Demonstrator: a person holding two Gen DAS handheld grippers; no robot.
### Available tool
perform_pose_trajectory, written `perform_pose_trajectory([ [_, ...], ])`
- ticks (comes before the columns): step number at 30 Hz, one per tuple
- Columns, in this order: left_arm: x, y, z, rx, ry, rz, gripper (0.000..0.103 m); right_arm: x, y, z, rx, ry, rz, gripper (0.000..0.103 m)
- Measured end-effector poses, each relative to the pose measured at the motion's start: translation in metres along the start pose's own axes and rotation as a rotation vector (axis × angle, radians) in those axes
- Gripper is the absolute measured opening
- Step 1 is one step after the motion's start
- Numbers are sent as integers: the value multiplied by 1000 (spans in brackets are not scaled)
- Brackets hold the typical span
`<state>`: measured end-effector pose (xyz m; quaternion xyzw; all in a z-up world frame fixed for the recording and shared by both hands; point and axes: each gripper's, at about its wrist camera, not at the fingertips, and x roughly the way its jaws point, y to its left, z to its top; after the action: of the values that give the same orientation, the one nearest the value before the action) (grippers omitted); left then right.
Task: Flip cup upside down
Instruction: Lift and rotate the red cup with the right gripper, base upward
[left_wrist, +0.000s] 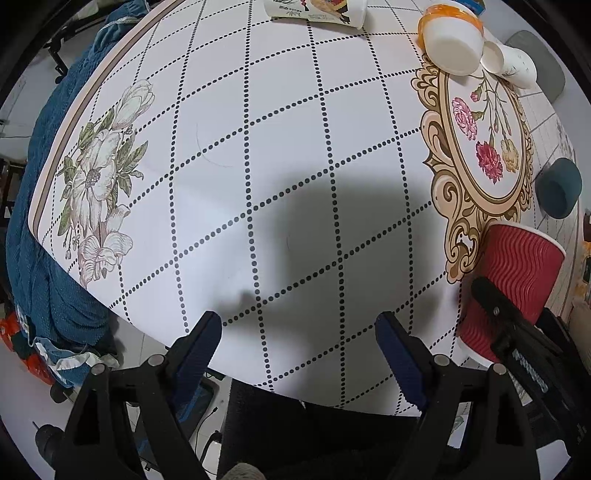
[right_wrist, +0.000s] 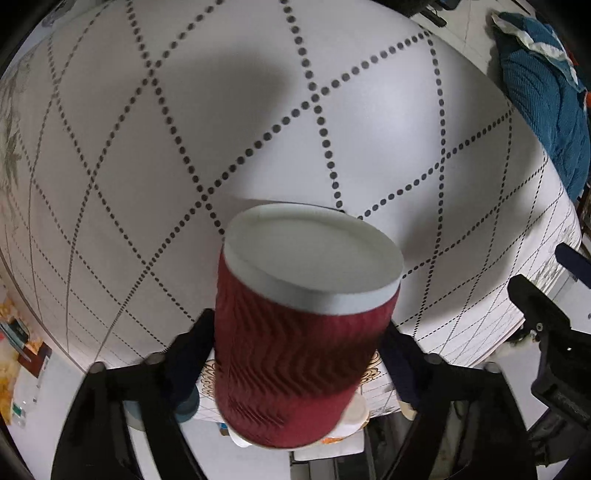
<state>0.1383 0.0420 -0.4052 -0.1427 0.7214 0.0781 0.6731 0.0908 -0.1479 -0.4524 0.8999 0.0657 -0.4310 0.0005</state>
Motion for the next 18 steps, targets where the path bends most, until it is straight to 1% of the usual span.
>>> perform_pose_trajectory([
  [7,-7,4,9,4,-2,2,85,7,-12,-3,60,-5,21,78],
  [18,-21,0,14,21,-7,17,85,15,-48,-10,175,-2,29,77],
])
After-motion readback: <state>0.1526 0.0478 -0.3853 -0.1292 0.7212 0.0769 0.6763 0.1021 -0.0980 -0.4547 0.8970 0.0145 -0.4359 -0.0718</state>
